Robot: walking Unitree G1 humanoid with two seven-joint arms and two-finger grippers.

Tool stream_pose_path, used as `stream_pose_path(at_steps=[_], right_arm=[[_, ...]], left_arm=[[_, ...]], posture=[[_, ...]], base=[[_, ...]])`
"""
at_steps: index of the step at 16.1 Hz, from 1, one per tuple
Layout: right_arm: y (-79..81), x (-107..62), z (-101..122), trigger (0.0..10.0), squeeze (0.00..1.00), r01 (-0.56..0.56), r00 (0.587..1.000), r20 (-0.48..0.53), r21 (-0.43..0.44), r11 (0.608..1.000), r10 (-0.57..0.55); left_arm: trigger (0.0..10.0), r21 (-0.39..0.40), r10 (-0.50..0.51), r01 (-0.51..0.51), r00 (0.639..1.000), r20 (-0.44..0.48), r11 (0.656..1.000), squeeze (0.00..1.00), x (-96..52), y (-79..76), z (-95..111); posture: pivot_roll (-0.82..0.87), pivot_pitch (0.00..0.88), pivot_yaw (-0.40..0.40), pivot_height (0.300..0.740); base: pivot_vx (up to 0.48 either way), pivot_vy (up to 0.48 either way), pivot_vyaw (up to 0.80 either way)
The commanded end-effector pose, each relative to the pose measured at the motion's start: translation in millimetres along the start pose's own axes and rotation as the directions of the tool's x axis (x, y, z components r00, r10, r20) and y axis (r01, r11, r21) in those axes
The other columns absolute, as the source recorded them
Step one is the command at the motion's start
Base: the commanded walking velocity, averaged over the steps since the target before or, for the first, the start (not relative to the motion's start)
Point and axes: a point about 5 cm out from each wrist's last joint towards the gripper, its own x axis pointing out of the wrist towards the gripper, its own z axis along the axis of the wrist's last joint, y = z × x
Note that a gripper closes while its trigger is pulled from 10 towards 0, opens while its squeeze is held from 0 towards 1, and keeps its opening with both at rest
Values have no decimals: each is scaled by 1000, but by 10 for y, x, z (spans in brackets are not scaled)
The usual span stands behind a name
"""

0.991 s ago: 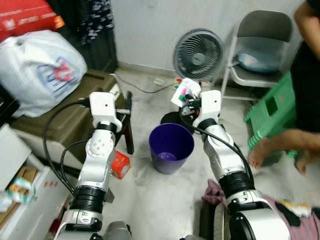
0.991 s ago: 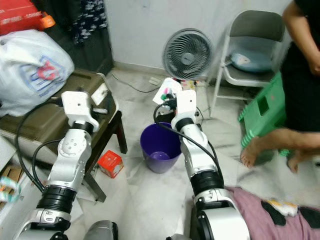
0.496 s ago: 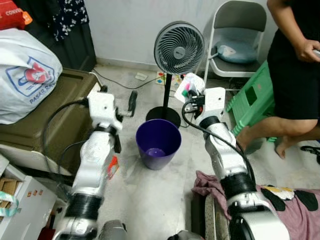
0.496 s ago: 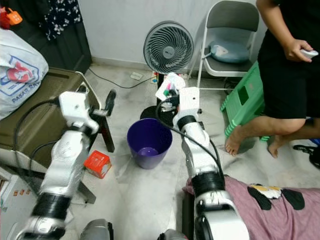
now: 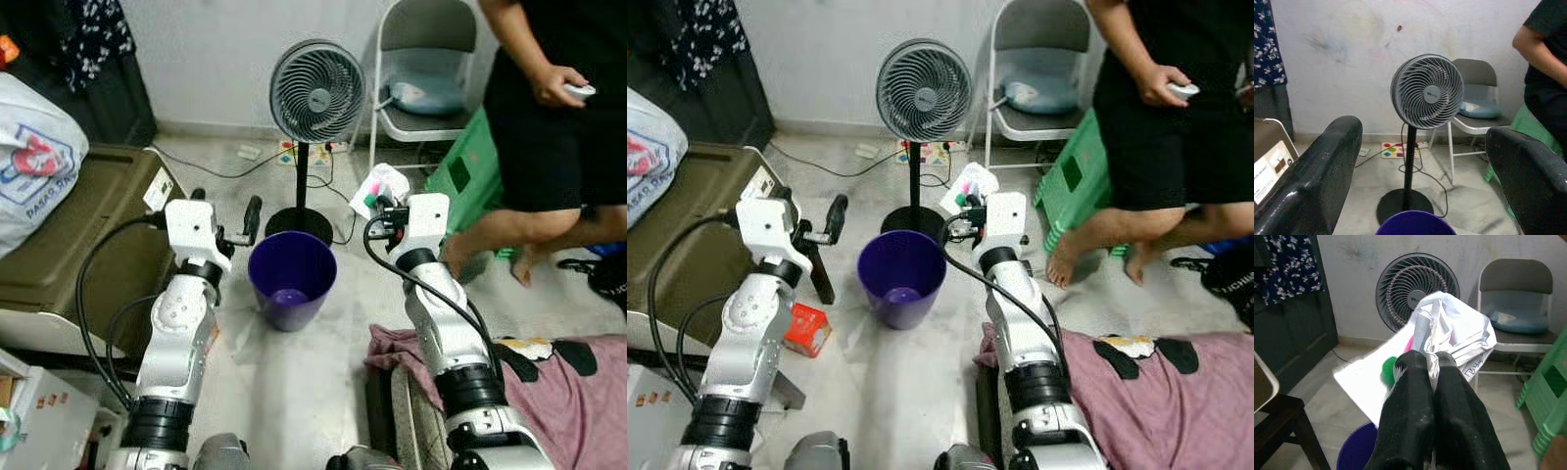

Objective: Clean up the room

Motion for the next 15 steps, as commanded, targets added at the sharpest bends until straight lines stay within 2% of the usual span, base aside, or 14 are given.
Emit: stream_pose_path(at_steps=[1,5,13,15], right_arm=[[1,-10,27,10000,0,3,1000,6,3,1000,-3],[30,-40,32,10000,0,-15,1000,1,3,1000,15],[64,-30,73,10000,0,-49,999,9,-15,999,49],[67,-17,79,10000,0,-49,999,9,-15,999,49]], left_arm=[[10000,4,-25,25,1000,0,1000,0,-3,-29,22],[10000,-12,-45,45,999,1,999,0,-19,-56,33],[10000,-20,-51,51,999,5,998,0,3,-64,46],[10000,-19,-49,49,999,5,999,0,14,-56,50]], posture=[[71,0,-41,740],[68,0,-45,740],[70,0,-51,740],[70,0,-51,740]], base=[[0,0,0],[0,0,0],[346,0,0],[399,0,344]])
